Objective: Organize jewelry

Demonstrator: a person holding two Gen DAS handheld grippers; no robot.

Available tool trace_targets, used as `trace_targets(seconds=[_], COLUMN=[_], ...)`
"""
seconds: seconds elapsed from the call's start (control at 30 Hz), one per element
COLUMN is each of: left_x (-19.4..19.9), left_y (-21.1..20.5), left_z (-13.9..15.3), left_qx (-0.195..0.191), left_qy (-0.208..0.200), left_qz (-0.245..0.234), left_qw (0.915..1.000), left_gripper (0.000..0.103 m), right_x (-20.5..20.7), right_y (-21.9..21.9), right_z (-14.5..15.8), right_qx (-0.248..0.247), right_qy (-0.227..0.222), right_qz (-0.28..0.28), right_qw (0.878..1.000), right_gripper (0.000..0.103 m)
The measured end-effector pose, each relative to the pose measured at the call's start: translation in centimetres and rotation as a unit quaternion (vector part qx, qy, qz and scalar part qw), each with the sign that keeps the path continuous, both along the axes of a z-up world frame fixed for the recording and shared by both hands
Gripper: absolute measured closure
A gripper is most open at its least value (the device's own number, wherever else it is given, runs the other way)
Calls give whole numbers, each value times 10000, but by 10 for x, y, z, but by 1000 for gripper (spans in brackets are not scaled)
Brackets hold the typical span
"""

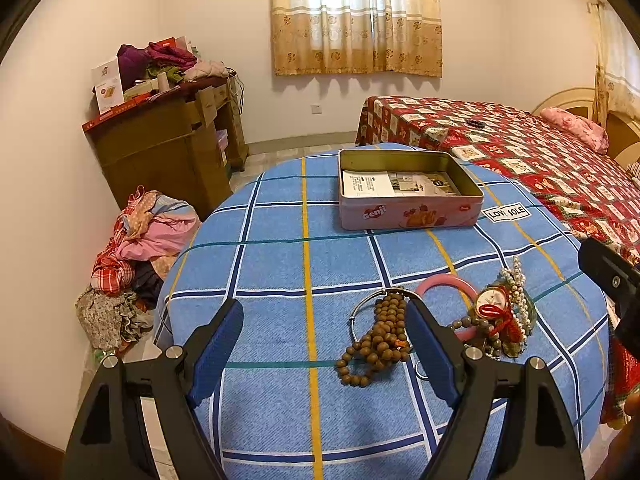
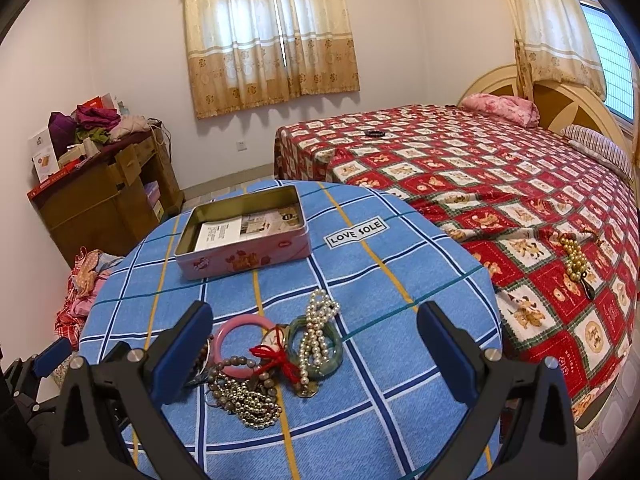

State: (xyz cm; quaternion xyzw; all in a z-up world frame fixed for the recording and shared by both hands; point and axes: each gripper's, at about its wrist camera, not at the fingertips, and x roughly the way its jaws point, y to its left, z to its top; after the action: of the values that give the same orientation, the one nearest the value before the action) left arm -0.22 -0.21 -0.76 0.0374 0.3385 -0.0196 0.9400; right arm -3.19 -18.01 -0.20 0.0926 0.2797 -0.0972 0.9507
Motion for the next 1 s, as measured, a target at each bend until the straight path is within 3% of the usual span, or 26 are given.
trace_targets(seconds=[1.0], left_x=[-4], left_y=[0], left_z=[7], left_qx=[-67], left_qy=[-56], left_qz=[35], left_qw=[10000], left_gripper=[20], right_x=[1], right_y=[-2], right_z=[0], right_qx=[28], right_qy=[43], right_qz=[-39], right_qw=[10000], right_gripper=[0])
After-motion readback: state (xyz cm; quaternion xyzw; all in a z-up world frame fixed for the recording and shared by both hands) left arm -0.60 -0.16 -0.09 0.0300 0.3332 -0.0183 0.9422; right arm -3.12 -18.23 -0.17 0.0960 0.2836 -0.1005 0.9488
